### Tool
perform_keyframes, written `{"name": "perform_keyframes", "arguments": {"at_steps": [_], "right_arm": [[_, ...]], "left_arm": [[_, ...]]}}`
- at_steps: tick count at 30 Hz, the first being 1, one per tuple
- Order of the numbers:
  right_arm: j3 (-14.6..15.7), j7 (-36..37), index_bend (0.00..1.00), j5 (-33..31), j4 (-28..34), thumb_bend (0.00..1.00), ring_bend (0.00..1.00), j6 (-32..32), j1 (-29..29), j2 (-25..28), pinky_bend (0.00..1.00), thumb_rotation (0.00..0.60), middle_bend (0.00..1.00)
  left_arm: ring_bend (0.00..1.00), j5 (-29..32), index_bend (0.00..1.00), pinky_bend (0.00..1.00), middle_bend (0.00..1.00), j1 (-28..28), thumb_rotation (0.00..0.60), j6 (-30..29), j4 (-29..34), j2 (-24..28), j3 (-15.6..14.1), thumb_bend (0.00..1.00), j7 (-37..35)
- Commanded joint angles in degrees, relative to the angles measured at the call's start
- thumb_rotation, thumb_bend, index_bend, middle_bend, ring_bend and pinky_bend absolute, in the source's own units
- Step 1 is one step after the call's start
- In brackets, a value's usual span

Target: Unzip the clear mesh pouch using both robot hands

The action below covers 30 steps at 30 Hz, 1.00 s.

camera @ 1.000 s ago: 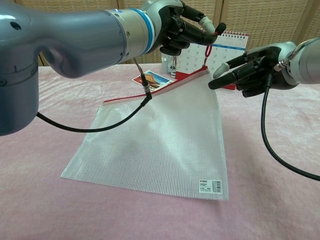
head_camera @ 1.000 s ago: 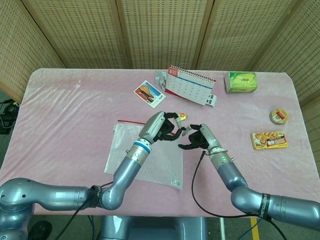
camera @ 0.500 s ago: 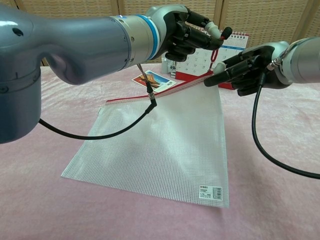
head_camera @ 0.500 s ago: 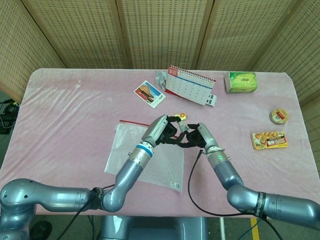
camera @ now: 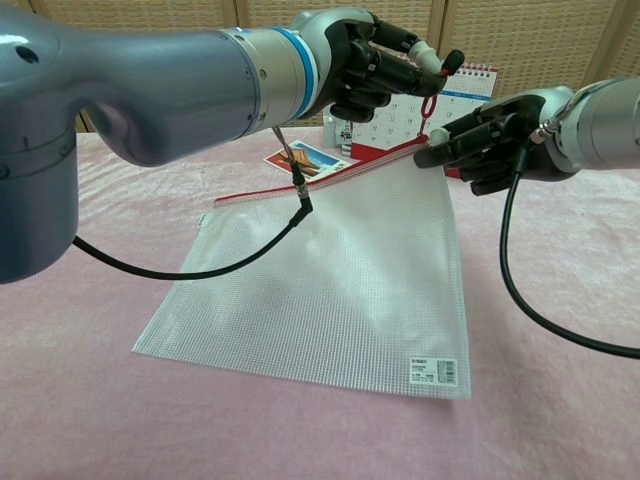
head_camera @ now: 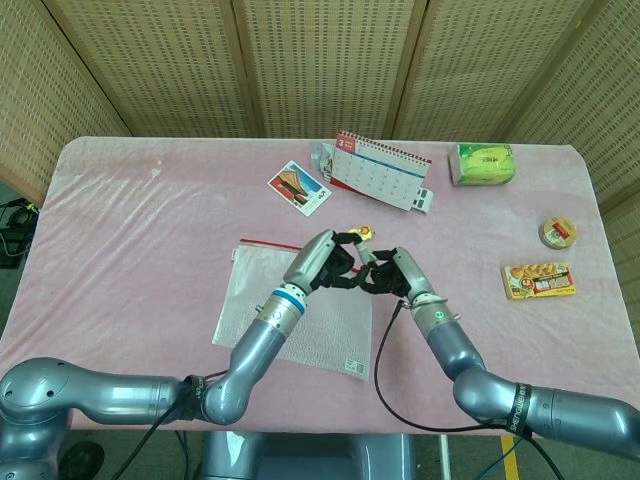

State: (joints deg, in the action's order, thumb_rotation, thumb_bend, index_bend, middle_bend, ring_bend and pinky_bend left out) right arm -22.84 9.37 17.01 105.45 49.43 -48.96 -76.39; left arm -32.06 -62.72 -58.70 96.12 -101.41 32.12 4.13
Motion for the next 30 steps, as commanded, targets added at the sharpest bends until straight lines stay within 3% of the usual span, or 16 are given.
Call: {"name": "perform_keyframes", "arguments": {"at_steps": [1, 6, 30], "right_arm": [[-0.13, -0.05, 0.74, -0.04, 0.13, 0.70, 1.00, 0.05, 0.06, 0.04, 1.00, 0.600, 1.00], [-0.47, 0.19, 0.78, 0.25, 0.60, 0.80, 1.00, 0.03, 0.43, 0.26, 1.00, 0.600, 1.00], [-3.99, 9.54, 0.82, 8.17, 3.48, 0.84, 1.00, -8.26, 6.51, 5.94, 1.00, 0.600, 1.00]], "left_arm": [[0.97, 0.06, 0.83, 1.00, 1.00, 0.04, 0.600, 0.06, -0.01, 0.10, 0.01, 0.81, -0.04], [0.97, 0.22, 0.83, 1.00, 1.00, 0.18, 0.600, 0.25, -0.05, 0.34, 0.03, 0.81, -0.20], [0.97, 0.75, 0.84, 1.00, 1.00, 4.02, 0.600, 3.84, -4.86, 3.84, -1.56, 0.81, -3.47]]}}
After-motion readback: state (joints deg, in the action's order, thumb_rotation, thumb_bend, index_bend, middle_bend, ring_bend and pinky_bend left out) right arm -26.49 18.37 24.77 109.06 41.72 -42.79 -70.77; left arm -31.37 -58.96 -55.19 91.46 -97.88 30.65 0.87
